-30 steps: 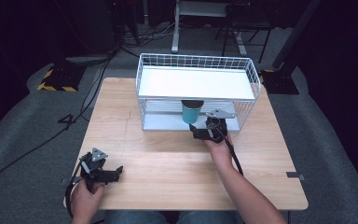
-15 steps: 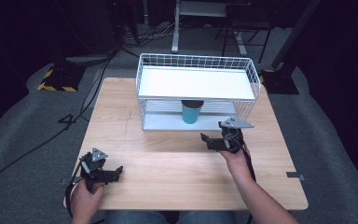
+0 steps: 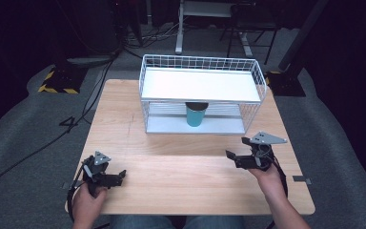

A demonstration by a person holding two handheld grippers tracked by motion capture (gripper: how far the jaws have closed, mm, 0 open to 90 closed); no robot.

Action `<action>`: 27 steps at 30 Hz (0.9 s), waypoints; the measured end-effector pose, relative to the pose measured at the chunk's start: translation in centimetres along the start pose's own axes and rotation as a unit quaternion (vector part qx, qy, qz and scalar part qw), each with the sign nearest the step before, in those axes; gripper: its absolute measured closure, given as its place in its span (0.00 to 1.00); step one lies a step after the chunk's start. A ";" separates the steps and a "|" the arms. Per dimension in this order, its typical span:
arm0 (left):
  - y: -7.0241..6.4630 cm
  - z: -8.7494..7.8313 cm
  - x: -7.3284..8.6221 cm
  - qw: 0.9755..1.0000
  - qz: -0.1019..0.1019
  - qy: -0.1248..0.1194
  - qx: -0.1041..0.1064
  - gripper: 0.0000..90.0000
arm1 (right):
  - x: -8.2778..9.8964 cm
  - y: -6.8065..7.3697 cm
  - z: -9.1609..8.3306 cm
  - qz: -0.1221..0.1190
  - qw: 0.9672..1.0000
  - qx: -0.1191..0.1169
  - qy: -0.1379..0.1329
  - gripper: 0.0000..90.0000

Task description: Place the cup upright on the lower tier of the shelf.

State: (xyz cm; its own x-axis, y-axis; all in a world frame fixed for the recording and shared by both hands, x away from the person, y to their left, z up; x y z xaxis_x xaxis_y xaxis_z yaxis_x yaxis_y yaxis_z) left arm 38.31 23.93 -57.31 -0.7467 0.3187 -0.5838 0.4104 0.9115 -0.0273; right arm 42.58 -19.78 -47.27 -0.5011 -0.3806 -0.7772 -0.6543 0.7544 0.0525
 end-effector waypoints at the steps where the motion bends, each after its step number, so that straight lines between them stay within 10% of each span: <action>1: -0.1 0.0 0.0 1.000 -0.002 0.000 -0.001 0.01 | 0.3 -0.1 -0.3 0.002 1.000 0.000 -0.001 0.17; 27: -0.2 0.1 -0.2 1.000 0.003 0.000 0.001 0.01 | 8.5 -5.2 -2.7 0.032 0.997 0.034 0.054 0.17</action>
State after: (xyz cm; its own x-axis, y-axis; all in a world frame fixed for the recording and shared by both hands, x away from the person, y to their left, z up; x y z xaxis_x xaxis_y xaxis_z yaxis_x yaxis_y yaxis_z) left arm 38.47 23.64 -57.30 -0.7443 0.3252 -0.5832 0.4168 0.9087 -0.0252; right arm 40.17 -28.37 -52.49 -0.6007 -0.3827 -0.7019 -0.5813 0.8118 0.0549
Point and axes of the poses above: each handheld gripper's, and its own axes: z roughly forward along the jaws, x roughly out of its underside, y roughly to its left, the point moved 9 cm from there along z, roughly forward along the jaws, and after that the axes turned 6 degrees about y, right-handed, at the moved point
